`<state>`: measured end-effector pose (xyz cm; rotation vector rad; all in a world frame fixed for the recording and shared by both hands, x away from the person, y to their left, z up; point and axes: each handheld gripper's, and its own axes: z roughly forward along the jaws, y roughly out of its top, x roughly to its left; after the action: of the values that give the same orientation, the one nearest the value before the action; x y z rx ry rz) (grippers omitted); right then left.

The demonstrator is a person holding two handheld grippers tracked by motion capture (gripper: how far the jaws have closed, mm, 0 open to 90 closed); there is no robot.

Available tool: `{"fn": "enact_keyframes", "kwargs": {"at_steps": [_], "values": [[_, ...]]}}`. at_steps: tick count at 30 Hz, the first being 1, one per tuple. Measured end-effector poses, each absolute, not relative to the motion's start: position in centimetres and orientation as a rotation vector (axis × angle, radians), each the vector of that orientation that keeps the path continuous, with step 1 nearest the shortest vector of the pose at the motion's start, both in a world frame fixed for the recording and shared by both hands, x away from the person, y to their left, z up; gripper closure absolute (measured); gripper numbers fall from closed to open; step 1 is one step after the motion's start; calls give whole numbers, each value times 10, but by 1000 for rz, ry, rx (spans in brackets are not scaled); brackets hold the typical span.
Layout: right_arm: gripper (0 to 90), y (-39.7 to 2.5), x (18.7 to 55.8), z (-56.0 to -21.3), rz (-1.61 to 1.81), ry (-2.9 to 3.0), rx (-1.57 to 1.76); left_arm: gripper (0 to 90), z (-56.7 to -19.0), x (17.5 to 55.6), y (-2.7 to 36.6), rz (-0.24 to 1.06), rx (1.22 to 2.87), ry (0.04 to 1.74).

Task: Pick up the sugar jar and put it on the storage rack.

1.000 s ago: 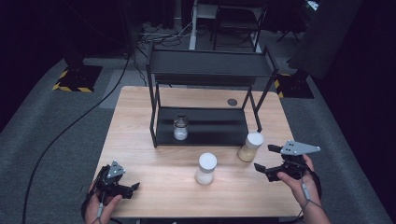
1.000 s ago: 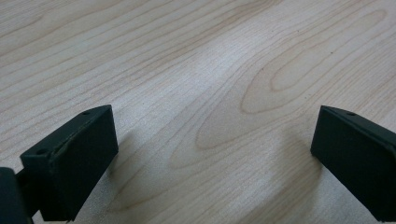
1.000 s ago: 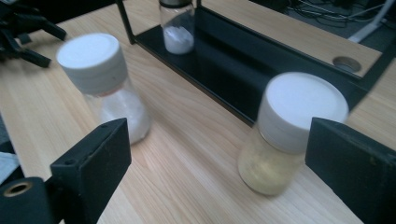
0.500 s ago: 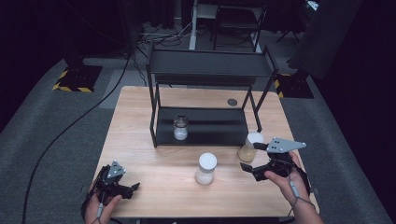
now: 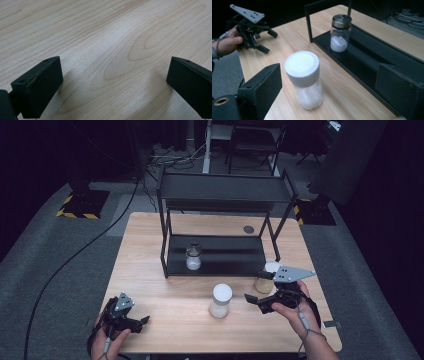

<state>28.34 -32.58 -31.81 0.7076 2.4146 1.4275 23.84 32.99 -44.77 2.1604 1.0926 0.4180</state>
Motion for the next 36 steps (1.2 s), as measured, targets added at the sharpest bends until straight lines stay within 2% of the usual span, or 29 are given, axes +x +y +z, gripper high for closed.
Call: {"fn": "enact_keyframes", "kwargs": {"at_steps": [19, 36], "values": [[68, -282, 293, -316, 1440, 2437, 578, 2, -448, 238, 330, 417, 2160, 1093], [69, -255, 307, -339, 1422, 2496, 522, 1, -448, 238, 330, 418, 2160, 1093]]}}
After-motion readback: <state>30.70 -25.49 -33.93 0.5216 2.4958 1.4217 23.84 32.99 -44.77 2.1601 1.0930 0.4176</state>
